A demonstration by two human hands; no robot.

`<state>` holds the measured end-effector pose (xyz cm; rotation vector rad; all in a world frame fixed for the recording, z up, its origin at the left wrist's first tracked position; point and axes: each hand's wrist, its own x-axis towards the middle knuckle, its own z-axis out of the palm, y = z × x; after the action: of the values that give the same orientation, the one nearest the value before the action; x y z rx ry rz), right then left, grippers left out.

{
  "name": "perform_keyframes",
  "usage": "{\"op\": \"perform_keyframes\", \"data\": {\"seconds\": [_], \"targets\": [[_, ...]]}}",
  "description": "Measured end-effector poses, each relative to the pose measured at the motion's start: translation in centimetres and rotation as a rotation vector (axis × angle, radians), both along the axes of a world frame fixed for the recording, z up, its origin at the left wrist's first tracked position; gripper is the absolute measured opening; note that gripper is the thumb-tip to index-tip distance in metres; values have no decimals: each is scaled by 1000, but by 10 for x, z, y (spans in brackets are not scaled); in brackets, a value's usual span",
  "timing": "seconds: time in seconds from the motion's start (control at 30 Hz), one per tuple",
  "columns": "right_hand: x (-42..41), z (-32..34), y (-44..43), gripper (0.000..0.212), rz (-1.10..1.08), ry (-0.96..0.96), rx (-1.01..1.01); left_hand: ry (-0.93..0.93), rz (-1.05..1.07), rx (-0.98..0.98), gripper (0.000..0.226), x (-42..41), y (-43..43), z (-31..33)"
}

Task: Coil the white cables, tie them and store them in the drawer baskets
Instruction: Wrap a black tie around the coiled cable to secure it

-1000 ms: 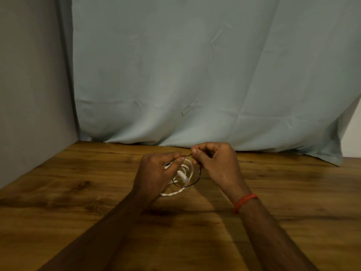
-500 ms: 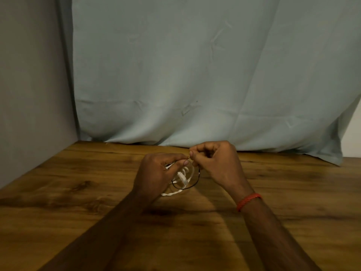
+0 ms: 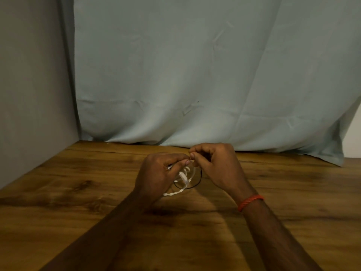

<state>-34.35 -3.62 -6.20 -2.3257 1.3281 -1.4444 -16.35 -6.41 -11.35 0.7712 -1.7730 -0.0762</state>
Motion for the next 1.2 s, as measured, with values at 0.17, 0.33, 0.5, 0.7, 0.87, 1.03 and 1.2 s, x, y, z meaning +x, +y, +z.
{"op": "perform_keyframes", "data": {"seconds": [0.17,0.33,0.5,0.7,0.87,1.03,1.2], "targets": [[-3,2,0,9,-20,-34,31,9,9,-7,13,0,0,0],[-3,3,2,7,-36,-32,36,9,8,-17,12,0,-1,0],[-3,4,1,9,-45,-62,62,13,-2,4,11,1,-1,0],[-1,1,-1,9,7,-218,160,34,8,11,10,0,0,0],[0,2,0,5,100,-421,287,52,16,4,9,0,-1,0],[-1,1,-1,6,131,-497,339,72,22,15,8,-1,-1,0],[1,0,-1,16,115,-456,335,88,23,13,9,-1,1,0]]}}
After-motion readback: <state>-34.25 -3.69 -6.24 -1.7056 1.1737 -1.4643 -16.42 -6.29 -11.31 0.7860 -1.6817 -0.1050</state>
